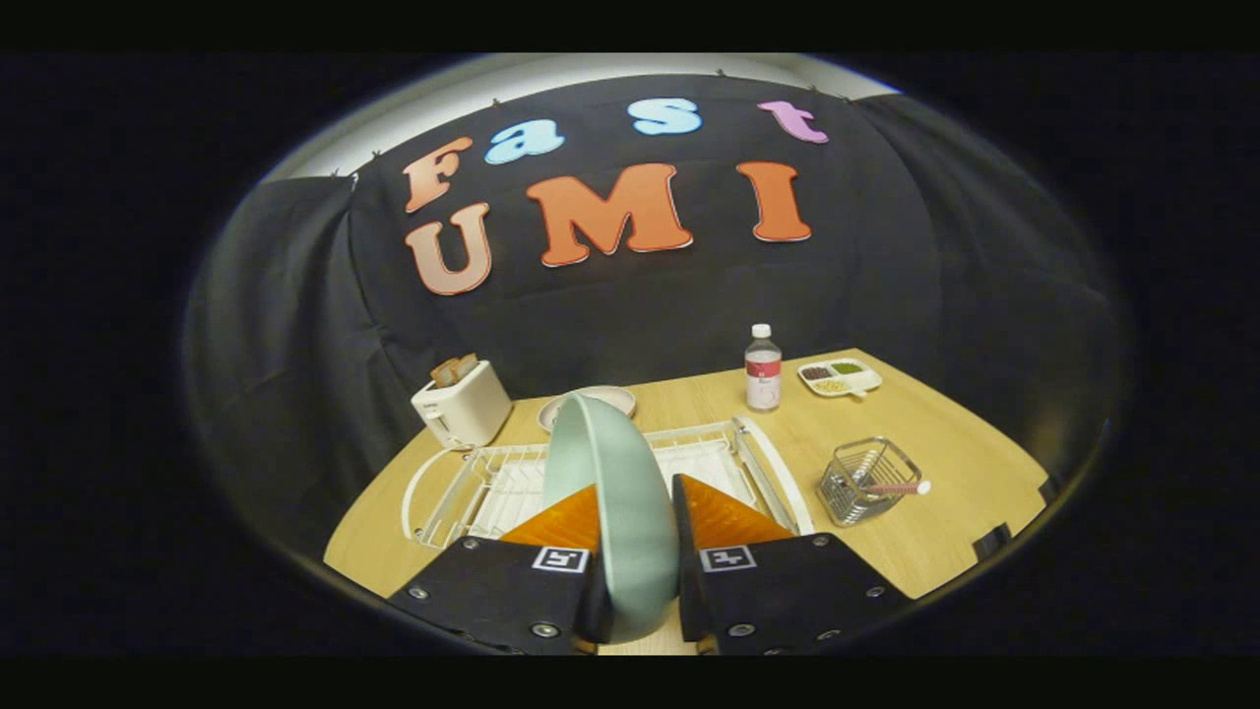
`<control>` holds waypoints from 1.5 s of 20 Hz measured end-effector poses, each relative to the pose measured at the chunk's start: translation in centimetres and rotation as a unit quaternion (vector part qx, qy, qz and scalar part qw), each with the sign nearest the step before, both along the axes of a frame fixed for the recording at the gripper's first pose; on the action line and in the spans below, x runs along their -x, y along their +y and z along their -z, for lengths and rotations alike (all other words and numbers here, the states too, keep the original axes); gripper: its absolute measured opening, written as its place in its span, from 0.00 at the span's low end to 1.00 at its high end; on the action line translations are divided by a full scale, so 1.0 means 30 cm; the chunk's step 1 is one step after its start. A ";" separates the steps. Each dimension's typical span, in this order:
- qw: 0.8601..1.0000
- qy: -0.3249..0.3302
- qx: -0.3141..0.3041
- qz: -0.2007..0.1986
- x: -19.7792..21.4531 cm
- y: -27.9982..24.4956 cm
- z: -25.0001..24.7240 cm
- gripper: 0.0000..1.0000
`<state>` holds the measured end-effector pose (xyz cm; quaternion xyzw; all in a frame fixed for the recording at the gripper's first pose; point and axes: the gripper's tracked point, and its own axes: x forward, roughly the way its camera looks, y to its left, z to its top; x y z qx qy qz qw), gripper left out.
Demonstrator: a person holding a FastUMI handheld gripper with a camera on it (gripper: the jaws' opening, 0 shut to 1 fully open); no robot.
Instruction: Take the plate from the dish rack, then take the spoon from the basket and place it into the plate.
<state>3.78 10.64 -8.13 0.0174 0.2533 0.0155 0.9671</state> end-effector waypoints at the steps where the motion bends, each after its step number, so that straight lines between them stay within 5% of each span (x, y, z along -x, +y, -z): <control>1: 1.000 0.006 -0.022 -0.001 0.032 -0.010 0.018 0.27; 10: 0.980 0.071 -0.186 0.031 0.266 -0.139 0.262 0.27; 18: 0.957 0.094 -0.266 0.067 0.342 -0.208 0.414 0.27; 27: 0.943 0.125 -0.288 0.113 0.354 -0.259 0.537 0.28; 30: 0.957 0.132 -0.234 0.110 0.366 -0.274 0.569 0.34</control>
